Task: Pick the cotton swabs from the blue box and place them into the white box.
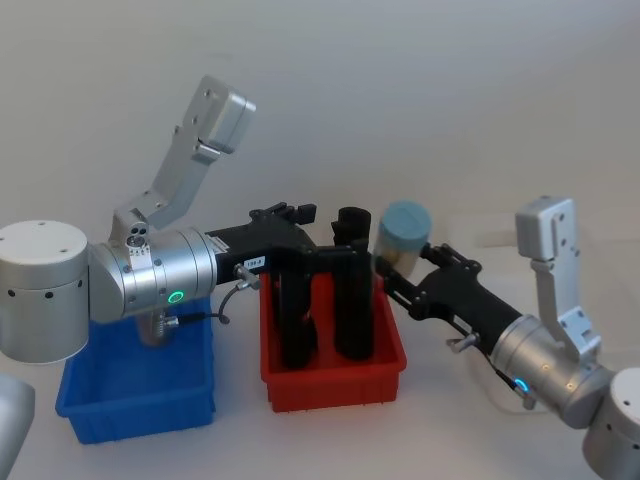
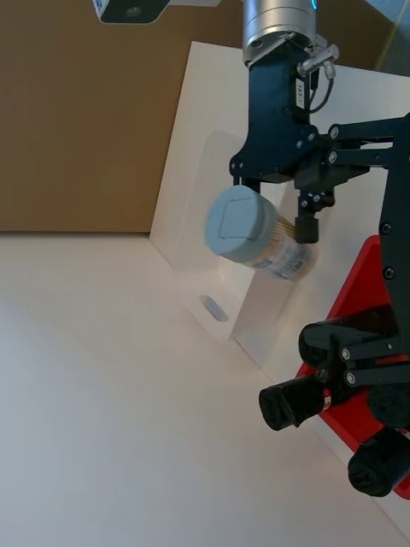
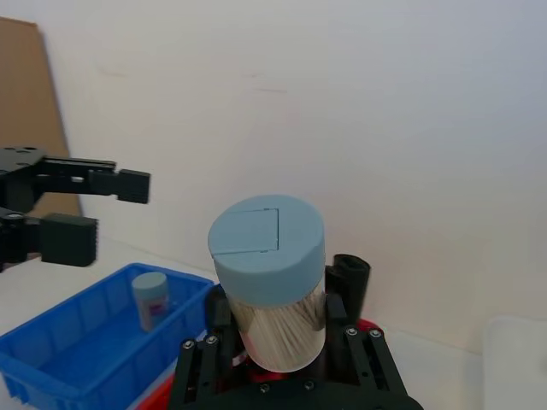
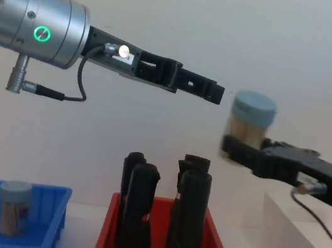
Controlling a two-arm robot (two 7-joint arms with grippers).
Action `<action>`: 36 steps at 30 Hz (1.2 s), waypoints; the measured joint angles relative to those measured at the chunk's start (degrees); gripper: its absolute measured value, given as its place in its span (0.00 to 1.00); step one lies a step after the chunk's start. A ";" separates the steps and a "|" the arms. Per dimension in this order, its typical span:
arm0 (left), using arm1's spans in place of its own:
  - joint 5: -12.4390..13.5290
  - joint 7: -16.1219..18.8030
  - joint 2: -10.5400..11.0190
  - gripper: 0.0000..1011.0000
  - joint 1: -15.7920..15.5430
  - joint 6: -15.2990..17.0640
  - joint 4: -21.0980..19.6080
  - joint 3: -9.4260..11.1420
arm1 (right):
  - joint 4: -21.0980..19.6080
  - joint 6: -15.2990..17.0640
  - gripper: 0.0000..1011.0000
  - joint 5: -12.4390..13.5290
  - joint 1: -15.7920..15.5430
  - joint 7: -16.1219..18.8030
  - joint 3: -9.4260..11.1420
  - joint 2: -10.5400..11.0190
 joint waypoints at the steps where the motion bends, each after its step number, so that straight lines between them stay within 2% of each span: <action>1: 0.00 0.00 0.00 0.99 0.00 0.00 0.00 0.00 | -0.30 -0.06 0.63 0.21 -0.36 -0.73 0.33 0.42; 12: 0.00 0.03 0.00 0.99 0.00 0.01 0.00 0.00 | -2.83 -0.67 0.63 2.22 -3.98 -7.14 3.20 3.99; 24: 0.00 0.03 0.00 0.99 0.00 0.01 0.00 0.00 | -4.47 -0.72 0.63 5.41 -8.07 -14.72 7.24 8.14; 31: 0.00 0.03 0.00 0.99 0.00 0.01 0.00 0.00 | -4.03 -0.25 0.63 6.55 -8.97 -16.69 8.58 9.37; 34: 0.00 0.02 0.00 0.99 0.00 0.01 0.01 0.01 | -3.51 -0.09 0.66 6.84 -9.04 -16.95 8.96 9.65; 36: -0.01 0.02 0.00 0.99 0.00 0.01 0.00 0.01 | -2.89 -0.01 0.74 6.97 -8.97 -16.93 9.15 9.75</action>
